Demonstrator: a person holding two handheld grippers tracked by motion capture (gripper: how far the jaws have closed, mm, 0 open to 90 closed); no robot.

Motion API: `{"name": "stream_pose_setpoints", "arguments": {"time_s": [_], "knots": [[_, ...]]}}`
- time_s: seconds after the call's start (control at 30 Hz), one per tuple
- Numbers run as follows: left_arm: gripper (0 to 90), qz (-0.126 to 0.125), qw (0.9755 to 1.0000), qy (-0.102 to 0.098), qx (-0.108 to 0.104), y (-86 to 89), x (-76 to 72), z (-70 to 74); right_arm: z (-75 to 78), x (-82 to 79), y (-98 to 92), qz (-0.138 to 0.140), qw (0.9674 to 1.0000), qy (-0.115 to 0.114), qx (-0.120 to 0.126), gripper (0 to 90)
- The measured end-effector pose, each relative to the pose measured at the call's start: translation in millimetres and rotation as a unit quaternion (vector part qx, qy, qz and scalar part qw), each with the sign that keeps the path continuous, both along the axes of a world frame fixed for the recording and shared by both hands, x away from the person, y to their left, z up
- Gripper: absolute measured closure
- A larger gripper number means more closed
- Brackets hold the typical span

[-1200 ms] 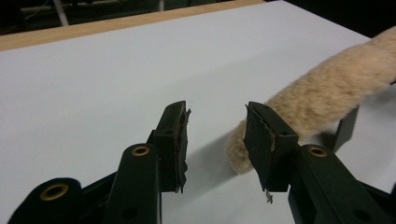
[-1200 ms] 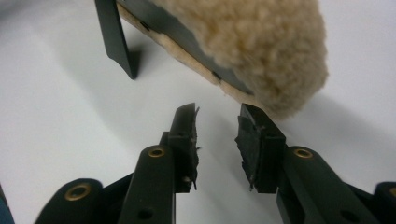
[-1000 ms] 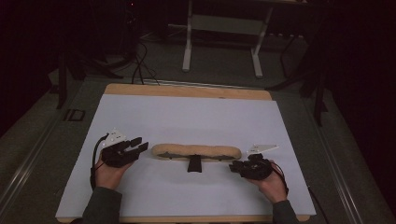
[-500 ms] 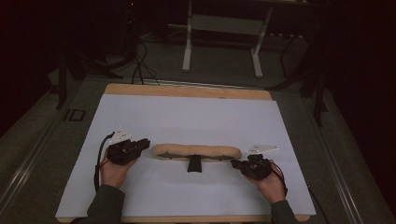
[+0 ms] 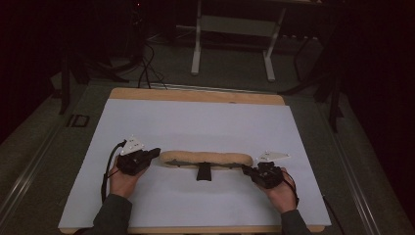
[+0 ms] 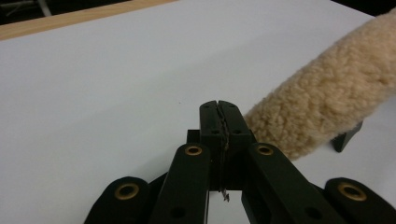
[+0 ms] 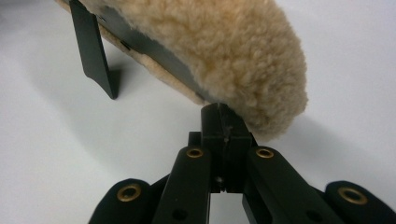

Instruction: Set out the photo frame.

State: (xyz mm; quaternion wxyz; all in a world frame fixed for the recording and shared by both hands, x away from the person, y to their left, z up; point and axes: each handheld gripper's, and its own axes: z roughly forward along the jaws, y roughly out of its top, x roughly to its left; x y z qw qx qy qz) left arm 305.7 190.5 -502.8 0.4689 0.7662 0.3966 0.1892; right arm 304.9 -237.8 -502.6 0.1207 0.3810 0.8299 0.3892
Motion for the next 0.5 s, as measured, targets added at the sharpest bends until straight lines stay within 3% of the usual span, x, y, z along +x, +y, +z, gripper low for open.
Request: {"name": "stream_pose_setpoints", "arguments": {"time_s": [0.5], "knots": [[90.0, -0.011, 0.9999, 0.001, 0.005, -3.3, -2.1, -1.0, -1.1, 1.1, 0.8, -0.008, 1.0, -0.002, 0.001, 90.0]]}}
